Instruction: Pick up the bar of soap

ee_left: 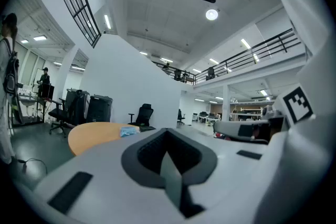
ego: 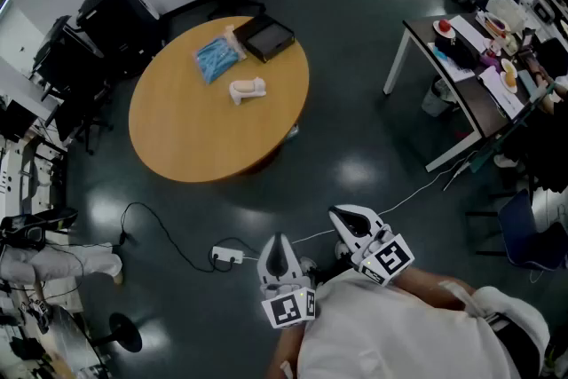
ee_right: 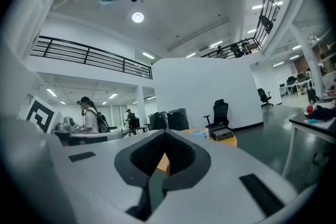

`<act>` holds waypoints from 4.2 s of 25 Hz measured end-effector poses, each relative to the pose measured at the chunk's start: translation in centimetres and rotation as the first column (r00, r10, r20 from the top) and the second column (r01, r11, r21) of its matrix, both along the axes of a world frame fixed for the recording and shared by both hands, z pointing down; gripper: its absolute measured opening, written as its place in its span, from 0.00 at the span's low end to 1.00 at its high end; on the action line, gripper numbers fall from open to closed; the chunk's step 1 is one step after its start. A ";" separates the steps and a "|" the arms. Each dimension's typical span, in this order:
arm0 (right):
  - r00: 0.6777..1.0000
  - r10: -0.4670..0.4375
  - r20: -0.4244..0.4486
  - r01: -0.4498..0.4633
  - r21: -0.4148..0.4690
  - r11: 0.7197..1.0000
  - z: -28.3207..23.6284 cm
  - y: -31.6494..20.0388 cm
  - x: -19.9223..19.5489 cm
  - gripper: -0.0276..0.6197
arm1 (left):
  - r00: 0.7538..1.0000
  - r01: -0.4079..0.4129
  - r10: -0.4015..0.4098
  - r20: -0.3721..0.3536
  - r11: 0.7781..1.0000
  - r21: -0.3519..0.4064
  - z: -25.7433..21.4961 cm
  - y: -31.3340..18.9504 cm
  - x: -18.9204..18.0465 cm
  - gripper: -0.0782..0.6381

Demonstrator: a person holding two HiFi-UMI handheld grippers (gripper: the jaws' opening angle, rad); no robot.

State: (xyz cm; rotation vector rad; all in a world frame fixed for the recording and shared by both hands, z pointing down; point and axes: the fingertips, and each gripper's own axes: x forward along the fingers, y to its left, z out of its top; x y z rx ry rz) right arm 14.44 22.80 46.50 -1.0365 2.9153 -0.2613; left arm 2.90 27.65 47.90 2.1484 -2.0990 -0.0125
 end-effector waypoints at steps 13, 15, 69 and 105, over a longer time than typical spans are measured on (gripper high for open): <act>0.998 -0.053 -0.014 0.053 0.010 0.999 0.4 -1.2 2.3 0.06 | 0.999 0.048 -0.048 -0.008 0.999 -0.012 0.7 -1.6 2.4 0.12; 0.997 -0.072 -0.018 0.072 0.014 0.997 0.9 -1.5 2.8 0.07 | 0.997 0.071 -0.071 0.002 0.997 -0.020 1.1 -1.6 2.7 0.12; 0.078 -0.678 -0.731 0.692 -0.450 0.564 32.2 -51.4 -29.3 0.43 | 0.983 0.148 -0.166 -0.083 0.971 -0.186 6.4 -41.5 -25.4 0.12; 0.998 0.038 -0.060 -0.038 -0.003 0.999 4.1 -42.6 -18.1 0.44 | 0.995 0.068 -0.067 -0.068 0.998 0.015 1.0 -42.6 -22.5 0.12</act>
